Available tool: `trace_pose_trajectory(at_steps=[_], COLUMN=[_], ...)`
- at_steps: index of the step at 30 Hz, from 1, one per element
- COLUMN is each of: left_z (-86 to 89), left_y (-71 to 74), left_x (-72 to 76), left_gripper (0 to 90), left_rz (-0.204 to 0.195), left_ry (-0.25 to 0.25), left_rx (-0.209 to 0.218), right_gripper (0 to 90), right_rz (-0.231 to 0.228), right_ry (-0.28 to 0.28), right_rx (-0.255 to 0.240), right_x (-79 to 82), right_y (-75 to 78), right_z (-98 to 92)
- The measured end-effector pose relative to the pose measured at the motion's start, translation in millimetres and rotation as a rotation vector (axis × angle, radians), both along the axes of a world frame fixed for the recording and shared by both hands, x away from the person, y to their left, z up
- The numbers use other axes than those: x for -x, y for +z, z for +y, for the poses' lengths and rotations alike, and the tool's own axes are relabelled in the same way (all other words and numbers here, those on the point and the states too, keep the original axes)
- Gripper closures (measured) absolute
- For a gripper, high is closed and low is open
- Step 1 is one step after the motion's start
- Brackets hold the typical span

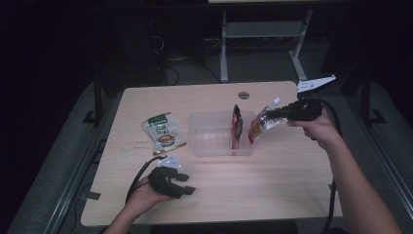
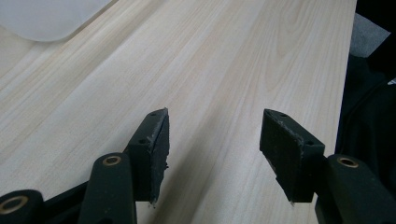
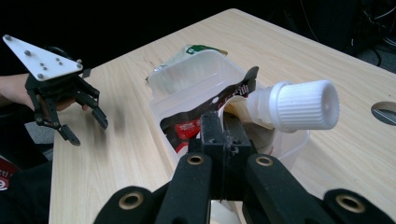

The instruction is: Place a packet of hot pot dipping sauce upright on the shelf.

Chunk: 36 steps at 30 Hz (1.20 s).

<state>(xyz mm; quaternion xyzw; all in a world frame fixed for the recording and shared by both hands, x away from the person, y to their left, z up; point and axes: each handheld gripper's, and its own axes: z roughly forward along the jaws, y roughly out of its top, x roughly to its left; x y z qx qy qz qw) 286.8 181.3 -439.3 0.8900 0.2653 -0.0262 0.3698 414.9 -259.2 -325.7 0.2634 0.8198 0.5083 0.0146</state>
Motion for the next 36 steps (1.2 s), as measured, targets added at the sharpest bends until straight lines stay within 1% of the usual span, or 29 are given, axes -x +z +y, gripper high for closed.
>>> trace_pose_trajectory(at_steps=[8, 16, 24, 29, 36], left_z=[0.9, 2.0, 2.2, 2.4, 2.4], left_y=[0.3, 0.6, 0.7, 0.7, 0.6], left_x=[-0.3, -0.4, 0.1, 0.1, 0.4], left_gripper=[42.2, 42.2, 42.2, 42.2, 42.2], left_rz=[-0.002, -0.005, -0.002, -0.003, -0.003], left_ry=[-0.004, -0.004, -0.002, -0.001, 0.001], left_rx=[-0.004, -0.004, -0.003, -0.004, -0.001], right_gripper=[89.7, 89.6, 89.6, 89.5, 89.1], right_rz=[0.011, 0.021, 0.042, 0.051, 0.058], right_ry=[-0.009, -0.02, -0.034, -0.036, -0.045], right_rx=[0.002, 0.003, -0.01, 0.008, 0.046], right_x=[-4.3, -12.5, -20.7, -24.8, -28.6], right_y=[-7.0, -15.3, -27.2, -33.9, -41.0], right_z=[1.3, 7.1, 12.9, 17.9, 25.1])
